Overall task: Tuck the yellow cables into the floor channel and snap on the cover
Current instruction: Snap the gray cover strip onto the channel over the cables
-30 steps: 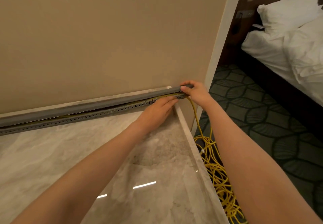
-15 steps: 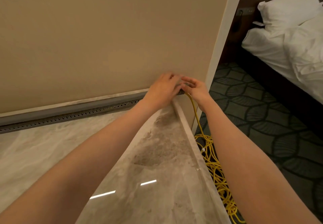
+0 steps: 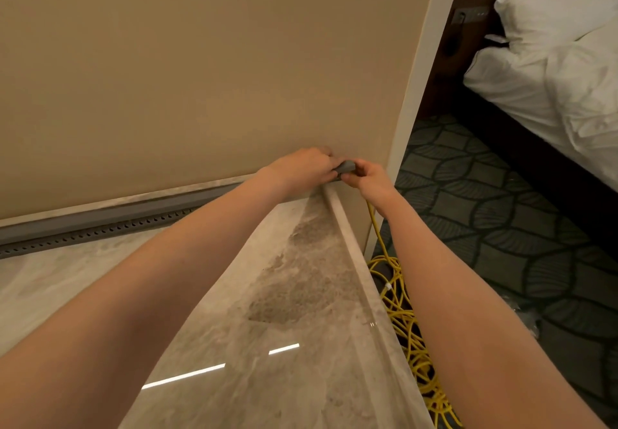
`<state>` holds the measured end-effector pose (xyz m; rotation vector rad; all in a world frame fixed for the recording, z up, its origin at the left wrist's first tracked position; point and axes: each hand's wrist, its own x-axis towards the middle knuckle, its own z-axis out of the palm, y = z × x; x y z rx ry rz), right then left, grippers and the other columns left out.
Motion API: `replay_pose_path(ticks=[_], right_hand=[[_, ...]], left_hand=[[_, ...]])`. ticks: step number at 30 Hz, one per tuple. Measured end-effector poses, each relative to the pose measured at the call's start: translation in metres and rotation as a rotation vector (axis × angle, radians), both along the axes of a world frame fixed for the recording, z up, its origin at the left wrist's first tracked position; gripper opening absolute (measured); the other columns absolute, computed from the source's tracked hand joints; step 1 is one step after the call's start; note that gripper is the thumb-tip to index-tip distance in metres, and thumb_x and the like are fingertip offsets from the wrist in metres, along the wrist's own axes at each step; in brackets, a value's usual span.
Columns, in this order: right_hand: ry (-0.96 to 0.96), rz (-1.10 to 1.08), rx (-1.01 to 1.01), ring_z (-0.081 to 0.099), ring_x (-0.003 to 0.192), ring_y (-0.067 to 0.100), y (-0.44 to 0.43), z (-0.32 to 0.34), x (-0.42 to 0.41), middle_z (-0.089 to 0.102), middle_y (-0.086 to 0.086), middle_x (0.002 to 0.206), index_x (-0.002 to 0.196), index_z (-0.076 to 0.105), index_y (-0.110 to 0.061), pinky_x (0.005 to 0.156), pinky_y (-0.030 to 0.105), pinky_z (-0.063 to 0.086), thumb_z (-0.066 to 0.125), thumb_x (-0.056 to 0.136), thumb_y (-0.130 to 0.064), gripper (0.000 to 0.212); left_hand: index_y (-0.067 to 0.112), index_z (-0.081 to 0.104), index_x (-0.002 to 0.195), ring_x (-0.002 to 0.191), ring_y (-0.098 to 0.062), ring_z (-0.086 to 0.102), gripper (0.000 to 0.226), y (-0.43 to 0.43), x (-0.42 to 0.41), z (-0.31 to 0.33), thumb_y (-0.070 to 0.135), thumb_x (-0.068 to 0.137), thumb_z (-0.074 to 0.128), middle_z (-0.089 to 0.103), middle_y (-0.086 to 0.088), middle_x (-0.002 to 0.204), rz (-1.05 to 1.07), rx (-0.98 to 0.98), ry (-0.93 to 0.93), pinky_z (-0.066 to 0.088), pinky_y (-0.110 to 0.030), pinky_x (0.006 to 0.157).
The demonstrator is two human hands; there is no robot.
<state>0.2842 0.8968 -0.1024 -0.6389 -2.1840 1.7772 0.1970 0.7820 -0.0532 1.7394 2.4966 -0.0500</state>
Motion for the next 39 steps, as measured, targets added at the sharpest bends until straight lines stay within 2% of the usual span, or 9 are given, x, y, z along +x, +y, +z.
replay_pose_path(ticks=[3,8,12,16,19,23,27,35,39], right_hand=[[-0.003,-0.022,-0.011,0.048,0.102,0.018,-0.003,-0.004,-0.003,0.053,0.009,0.105,0.123,0.051,0.008,0.074,0.015,0.043,0.045,0.090,0.014,0.035],[0.009,-0.072,-0.048,0.051,0.084,0.018,-0.001,-0.003,-0.005,0.054,0.011,0.095,0.107,0.059,-0.003,0.059,0.009,0.044,0.041,0.084,0.020,0.036],[0.006,-0.101,-0.023,0.050,0.068,0.014,0.000,-0.007,-0.005,0.055,0.005,0.067,0.087,0.060,-0.004,0.061,0.014,0.045,0.047,0.083,0.014,0.023],[0.002,-0.101,-0.014,0.052,0.071,0.017,-0.002,-0.007,-0.005,0.059,0.008,0.071,0.101,0.063,0.000,0.070,0.028,0.041,0.050,0.085,0.009,0.022],[0.003,-0.100,-0.005,0.052,0.079,0.021,-0.001,-0.005,-0.005,0.061,0.013,0.082,0.103,0.063,0.002,0.071,0.029,0.041,0.051,0.084,0.011,0.024],[-0.041,-0.111,0.002,0.054,0.067,0.014,0.001,-0.007,-0.006,0.057,0.001,0.065,0.111,0.063,0.003,0.069,0.026,0.043,0.054,0.086,0.005,0.027],[-0.068,-0.117,0.003,0.055,0.086,0.019,0.001,-0.007,-0.007,0.062,0.004,0.070,0.108,0.066,0.000,0.081,0.029,0.039,0.057,0.085,0.000,0.024],[-0.089,-0.138,0.005,0.057,0.092,0.019,0.000,-0.007,-0.006,0.065,0.005,0.075,0.107,0.067,-0.006,0.094,0.037,0.043,0.058,0.085,-0.002,0.024],[-0.087,-0.113,0.017,0.058,0.090,0.017,0.000,-0.005,-0.003,0.064,0.001,0.073,0.111,0.065,-0.005,0.088,0.032,0.045,0.058,0.086,-0.003,0.026]], left_hand=[[0.008,0.044,0.138,0.110,-0.034,0.055,0.041,-0.001,0.007,-0.006,0.021,0.099,0.042,0.053,-0.018,0.124,0.037,0.032,0.027,0.044,-0.042,0.091],[0.005,0.053,0.129,0.113,-0.033,0.055,0.038,0.003,0.013,-0.005,0.021,0.095,0.052,0.057,-0.018,0.122,0.152,0.140,-0.117,0.043,-0.039,0.093],[0.004,0.059,0.119,0.113,-0.027,0.057,0.032,0.004,0.016,0.005,0.014,0.088,0.063,0.061,-0.015,0.122,0.267,0.248,-0.330,0.043,-0.032,0.094],[0.007,0.072,0.102,0.107,-0.026,0.062,0.019,0.009,0.010,0.016,0.008,0.084,0.066,0.069,-0.014,0.110,0.272,0.238,-0.293,0.045,-0.027,0.085],[0.005,0.064,0.112,0.110,-0.027,0.059,0.034,0.015,0.011,0.014,0.012,0.079,0.073,0.065,-0.014,0.117,0.269,0.213,-0.288,0.044,-0.028,0.086],[0.008,0.055,0.129,0.114,-0.026,0.059,0.051,0.017,0.008,0.017,0.014,0.082,0.072,0.064,-0.012,0.124,0.228,0.171,-0.298,0.044,-0.028,0.092],[0.012,0.064,0.122,0.109,-0.024,0.062,0.041,0.016,0.005,0.021,0.018,0.081,0.072,0.069,-0.010,0.118,0.192,0.119,-0.270,0.045,-0.026,0.088],[0.008,0.061,0.120,0.104,-0.028,0.063,0.043,0.011,-0.001,0.017,0.009,0.078,0.071,0.067,-0.014,0.116,0.182,0.062,-0.241,0.047,-0.028,0.087],[0.009,0.061,0.123,0.108,-0.027,0.061,0.045,0.011,-0.005,0.020,0.012,0.080,0.072,0.066,-0.013,0.119,0.140,0.029,-0.210,0.046,-0.030,0.090]])
